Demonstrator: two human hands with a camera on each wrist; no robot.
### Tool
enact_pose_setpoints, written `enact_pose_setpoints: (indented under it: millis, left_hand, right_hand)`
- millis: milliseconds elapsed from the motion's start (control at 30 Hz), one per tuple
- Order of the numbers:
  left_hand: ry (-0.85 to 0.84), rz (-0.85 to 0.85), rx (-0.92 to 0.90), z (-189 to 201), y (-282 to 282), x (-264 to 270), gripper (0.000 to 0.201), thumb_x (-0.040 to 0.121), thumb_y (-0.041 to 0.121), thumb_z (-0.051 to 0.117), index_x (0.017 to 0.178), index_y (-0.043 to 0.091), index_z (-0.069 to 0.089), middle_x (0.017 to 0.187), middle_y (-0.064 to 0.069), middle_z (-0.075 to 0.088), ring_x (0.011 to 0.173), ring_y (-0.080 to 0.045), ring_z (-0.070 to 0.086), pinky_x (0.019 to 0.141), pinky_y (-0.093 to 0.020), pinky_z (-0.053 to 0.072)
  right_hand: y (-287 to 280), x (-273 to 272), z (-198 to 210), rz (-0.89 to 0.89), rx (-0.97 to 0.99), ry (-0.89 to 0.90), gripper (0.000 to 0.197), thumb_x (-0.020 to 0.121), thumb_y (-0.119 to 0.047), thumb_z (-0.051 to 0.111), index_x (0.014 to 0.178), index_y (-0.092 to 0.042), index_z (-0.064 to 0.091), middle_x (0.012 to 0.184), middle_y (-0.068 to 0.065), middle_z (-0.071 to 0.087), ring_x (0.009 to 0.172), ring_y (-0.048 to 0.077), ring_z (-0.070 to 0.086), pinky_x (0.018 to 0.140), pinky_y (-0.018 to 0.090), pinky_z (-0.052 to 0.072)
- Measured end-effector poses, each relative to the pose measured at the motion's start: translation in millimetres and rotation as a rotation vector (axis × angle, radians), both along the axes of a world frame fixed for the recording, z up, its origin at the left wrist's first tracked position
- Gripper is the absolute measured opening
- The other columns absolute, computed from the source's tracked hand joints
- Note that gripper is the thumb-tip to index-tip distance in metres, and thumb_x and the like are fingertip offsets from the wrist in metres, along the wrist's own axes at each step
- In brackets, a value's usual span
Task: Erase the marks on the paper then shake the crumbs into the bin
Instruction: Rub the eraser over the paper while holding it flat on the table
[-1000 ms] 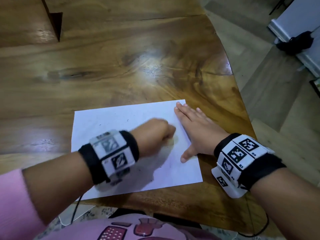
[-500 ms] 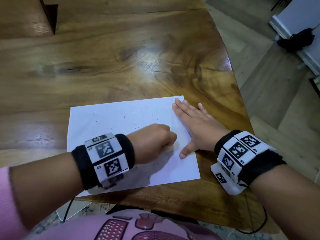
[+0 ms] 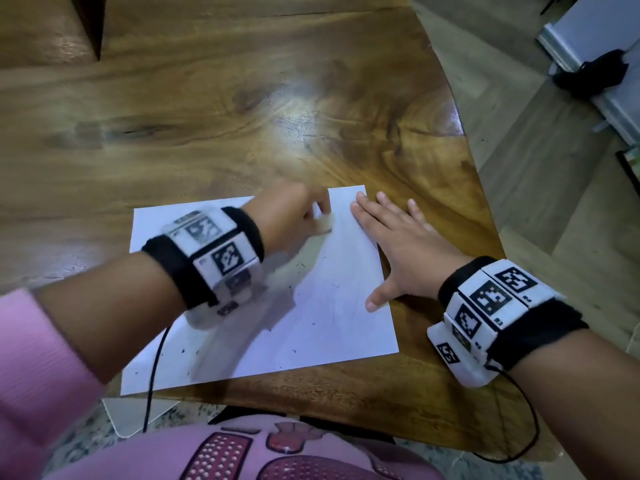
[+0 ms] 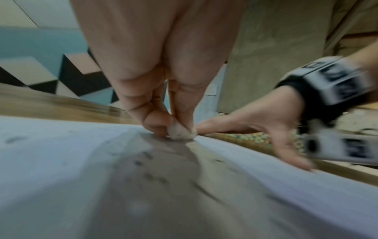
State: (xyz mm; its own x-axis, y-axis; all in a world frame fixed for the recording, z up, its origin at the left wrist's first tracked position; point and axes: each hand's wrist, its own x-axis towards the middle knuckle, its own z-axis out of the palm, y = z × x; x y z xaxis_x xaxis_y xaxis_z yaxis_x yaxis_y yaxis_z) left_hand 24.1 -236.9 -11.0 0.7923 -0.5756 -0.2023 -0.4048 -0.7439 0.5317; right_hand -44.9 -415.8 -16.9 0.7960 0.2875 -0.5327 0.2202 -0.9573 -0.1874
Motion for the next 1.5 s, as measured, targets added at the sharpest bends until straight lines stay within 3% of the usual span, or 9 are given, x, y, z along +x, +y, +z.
enact_pose_setpoints:
  millis: [167, 333, 567, 767, 967, 1067, 1167, 1400, 1500]
  left_hand:
    - [-0.021, 0.001, 0.015, 2.0, -9.7, 0.3, 0.011, 0.081, 0.016, 0.059, 0.088, 0.008, 0.063, 0.075, 0.001, 0.054, 0.072, -0.017, 0.047, 0.064, -0.021, 0.03]
    - [0.056, -0.338, 0.083, -4.6, 1.6, -41.6, 0.019, 0.082, 0.011, 0.055, 0.067, 0.021, 0.047, 0.07, 0.001, 0.047, 0.067, -0.018, 0.043, 0.062, -0.023, 0.027]
    - [-0.014, 0.019, 0.046, 1.8, -25.9, 17.4, 0.009, 0.08, 0.01, 0.059, 0.085, 0.003, 0.063, 0.077, -0.005, 0.058, 0.073, -0.019, 0.047, 0.053, -0.025, 0.025]
    - [0.094, -0.247, 0.075, -3.5, -11.6, -35.1, 0.007, 0.079, 0.009, 0.056, 0.075, 0.01, 0.063, 0.076, -0.003, 0.064, 0.069, -0.017, 0.049, 0.059, -0.023, 0.029]
    - [-0.055, 0.033, 0.044, 0.5, -23.8, 17.0, 0.007, 0.08, 0.013, 0.061, 0.082, 0.006, 0.064, 0.08, -0.006, 0.062, 0.077, -0.022, 0.052, 0.066, -0.024, 0.037]
    - [0.042, -0.139, 0.058, 5.5, -14.4, -4.1, 0.005, 0.078, 0.012, 0.061, 0.072, 0.011, 0.061, 0.066, 0.003, 0.055, 0.07, -0.018, 0.048, 0.054, -0.02, 0.031]
    - [0.105, -0.333, 0.141, 0.9, -2.6, -28.4, 0.005, 0.078, 0.015, 0.061, 0.074, 0.013, 0.063, 0.076, 0.0, 0.064, 0.069, -0.015, 0.048, 0.06, -0.022, 0.031]
    - [-0.044, -0.004, 0.078, 7.8, -25.2, 30.5, 0.007, 0.077, 0.003, 0.059, 0.082, 0.006, 0.065, 0.076, -0.003, 0.057, 0.073, -0.018, 0.047, 0.052, -0.018, 0.031]
    - [-0.006, -0.018, 0.072, 9.5, -28.6, 22.1, 0.007, 0.078, 0.004, 0.059, 0.078, 0.01, 0.062, 0.062, 0.006, 0.048, 0.07, -0.019, 0.048, 0.053, -0.018, 0.031]
  right_hand:
    - [0.6, 0.6, 0.9, -0.004, -0.003, 0.005, 0.139, 0.055, -0.06, 0.078, 0.147, -0.024, -0.02, 0.153, -0.012, -0.028, 0.139, 0.008, -0.029, 0.111, 0.037, -0.021]
    - [0.1, 0.1, 0.1, -0.018, 0.023, 0.01, 0.14, 0.055, -0.057, 0.08, 0.148, -0.024, -0.019, 0.154, -0.013, -0.027, 0.14, 0.008, -0.028, 0.114, 0.037, -0.019]
    - [-1.1, 0.3, -1.6, -0.026, 0.041, 0.013, 0.14, 0.054, -0.057, 0.081, 0.147, -0.025, -0.018, 0.153, -0.015, -0.026, 0.139, 0.007, -0.028, 0.113, 0.037, -0.018]
    - [-1.8, 0.5, -2.5, -0.033, 0.058, 0.016, 0.141, 0.053, -0.056, 0.082, 0.148, -0.026, -0.017, 0.154, -0.015, -0.026, 0.137, 0.004, -0.028, 0.112, 0.037, -0.019]
    - [-0.9, 0.8, -2.0, -0.04, 0.033, 0.013, 0.141, 0.053, -0.057, 0.082, 0.148, -0.025, -0.017, 0.155, -0.014, -0.024, 0.138, 0.007, -0.029, 0.114, 0.04, -0.019]
    - [-0.2, 1.4, -1.8, -0.047, 0.023, 0.015, 0.142, 0.051, -0.058, 0.081, 0.148, -0.025, -0.017, 0.155, -0.015, -0.022, 0.139, 0.011, -0.03, 0.115, 0.044, -0.018]
    - [0.4, 1.9, -1.3, -0.059, 0.019, 0.019, 0.143, 0.05, -0.058, 0.082, 0.148, -0.026, -0.017, 0.155, -0.016, -0.022, 0.139, 0.012, -0.031, 0.114, 0.047, -0.018]
    - [1.9, 1.9, -0.3, -0.067, 0.004, 0.019, 0.143, 0.05, -0.057, 0.082, 0.148, -0.026, -0.018, 0.154, -0.017, -0.021, 0.139, 0.012, -0.031, 0.114, 0.048, -0.018]
    - [2.4, 2.1, 0.5, -0.077, 0.002, 0.023, 0.143, 0.05, -0.057, 0.083, 0.147, -0.027, -0.018, 0.154, -0.017, -0.021, 0.139, 0.012, -0.031, 0.114, 0.047, -0.018]
